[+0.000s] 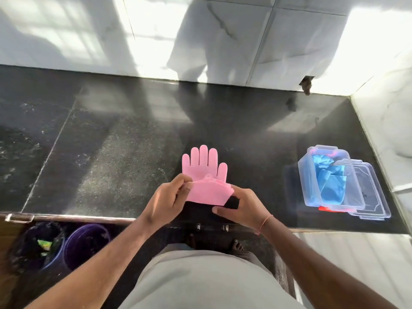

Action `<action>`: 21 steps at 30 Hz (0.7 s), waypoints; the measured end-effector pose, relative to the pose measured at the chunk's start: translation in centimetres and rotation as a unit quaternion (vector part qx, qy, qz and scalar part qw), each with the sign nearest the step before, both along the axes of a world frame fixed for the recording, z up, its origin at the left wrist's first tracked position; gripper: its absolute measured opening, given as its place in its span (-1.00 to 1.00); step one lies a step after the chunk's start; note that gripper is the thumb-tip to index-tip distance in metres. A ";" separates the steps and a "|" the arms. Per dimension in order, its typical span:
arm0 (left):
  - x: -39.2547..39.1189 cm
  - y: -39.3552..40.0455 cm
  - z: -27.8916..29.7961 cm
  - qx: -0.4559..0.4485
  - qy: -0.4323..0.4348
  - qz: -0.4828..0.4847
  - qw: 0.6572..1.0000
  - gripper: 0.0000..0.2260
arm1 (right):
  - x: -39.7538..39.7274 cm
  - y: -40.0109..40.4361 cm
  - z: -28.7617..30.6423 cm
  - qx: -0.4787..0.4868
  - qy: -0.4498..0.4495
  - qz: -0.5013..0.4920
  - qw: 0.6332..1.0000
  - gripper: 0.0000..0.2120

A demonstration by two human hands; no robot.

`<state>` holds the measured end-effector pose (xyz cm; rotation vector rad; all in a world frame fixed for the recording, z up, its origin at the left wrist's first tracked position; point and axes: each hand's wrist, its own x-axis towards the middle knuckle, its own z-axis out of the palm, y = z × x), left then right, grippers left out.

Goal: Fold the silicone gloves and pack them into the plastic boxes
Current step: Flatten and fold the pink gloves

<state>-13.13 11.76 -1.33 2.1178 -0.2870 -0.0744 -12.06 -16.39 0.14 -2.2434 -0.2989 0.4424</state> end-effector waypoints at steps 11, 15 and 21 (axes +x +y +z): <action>5.7 -0.9 -1.3 -0.095 0.135 0.090 0.982 -0.65 | 6.5 3.0 -0.7 0.009 0.062 -0.181 0.982 -0.73; 6.1 -1.3 -2.9 0.012 0.109 0.137 0.984 -0.52 | 7.9 3.6 -1.0 -0.031 0.076 -0.195 0.977 -0.74; 3.5 -1.9 -4.0 0.182 0.029 0.143 0.972 -0.46 | 8.4 4.2 -1.6 -0.103 0.069 -0.179 0.976 -0.73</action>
